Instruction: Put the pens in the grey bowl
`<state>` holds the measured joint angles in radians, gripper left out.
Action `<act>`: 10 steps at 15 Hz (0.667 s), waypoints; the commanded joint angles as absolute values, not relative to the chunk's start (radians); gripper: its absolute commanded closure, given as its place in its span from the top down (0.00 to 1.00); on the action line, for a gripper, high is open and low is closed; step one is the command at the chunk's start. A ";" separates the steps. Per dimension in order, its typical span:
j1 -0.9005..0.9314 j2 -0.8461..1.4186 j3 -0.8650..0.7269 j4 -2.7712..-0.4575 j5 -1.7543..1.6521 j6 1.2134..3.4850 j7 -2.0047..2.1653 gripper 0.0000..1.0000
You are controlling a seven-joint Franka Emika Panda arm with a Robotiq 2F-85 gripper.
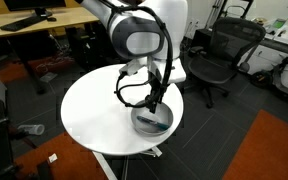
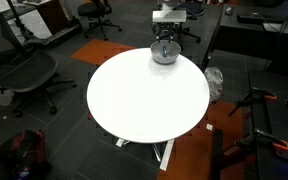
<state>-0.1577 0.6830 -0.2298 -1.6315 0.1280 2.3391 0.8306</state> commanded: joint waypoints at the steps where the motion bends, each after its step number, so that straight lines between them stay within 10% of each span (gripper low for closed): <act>1: -0.152 0.653 -0.236 -1.632 0.137 2.302 0.836 0.88; 10: -0.162 0.393 -0.224 -1.862 0.134 2.282 0.696 1.00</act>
